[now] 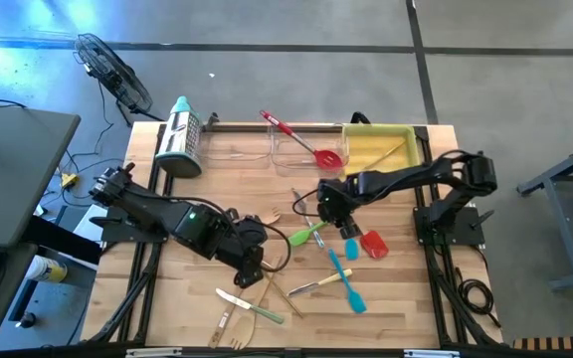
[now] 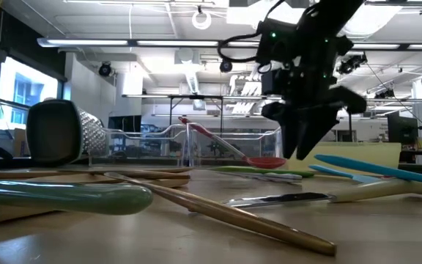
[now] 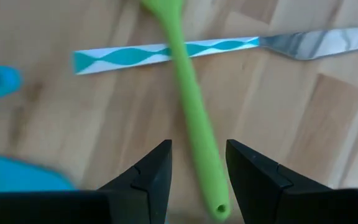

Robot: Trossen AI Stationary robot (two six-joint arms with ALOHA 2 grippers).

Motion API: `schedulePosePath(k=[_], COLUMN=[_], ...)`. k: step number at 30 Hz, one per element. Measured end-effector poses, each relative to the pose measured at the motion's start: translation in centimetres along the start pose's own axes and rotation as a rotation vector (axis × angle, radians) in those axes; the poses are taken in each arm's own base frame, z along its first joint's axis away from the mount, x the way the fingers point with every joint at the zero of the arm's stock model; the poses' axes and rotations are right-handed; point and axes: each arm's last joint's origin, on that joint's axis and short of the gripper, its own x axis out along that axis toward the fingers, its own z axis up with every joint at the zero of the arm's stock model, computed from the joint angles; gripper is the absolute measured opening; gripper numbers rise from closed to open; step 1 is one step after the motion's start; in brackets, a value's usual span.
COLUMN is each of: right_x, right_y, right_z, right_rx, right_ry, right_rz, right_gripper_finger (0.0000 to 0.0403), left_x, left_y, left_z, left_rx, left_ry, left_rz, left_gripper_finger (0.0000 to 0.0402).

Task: Pick & Place Kitchen Items
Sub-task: Put the green spatula into the left transparent bin

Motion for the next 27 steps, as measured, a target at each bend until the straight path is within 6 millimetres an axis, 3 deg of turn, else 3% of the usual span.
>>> schedulePosePath(k=[15, 27], right_x=[1.0, 4.1], right_y=[0.6, 0.4], right_z=[0.8, 0.7], right_rx=[-0.082, -0.076], right_ry=[-0.043, -0.007], right_rz=[0.014, 0.059], right_gripper_finger=[0.0141, 0.0140], left_x=[0.0, 0.0], left_y=[0.1, 0.1], left_z=[-0.1, -0.1], left_rx=[-0.015, -0.014], left_ry=[0.009, 0.011], left_rz=[0.007, 0.008], left_gripper_finger=[0.0239, 0.0239])
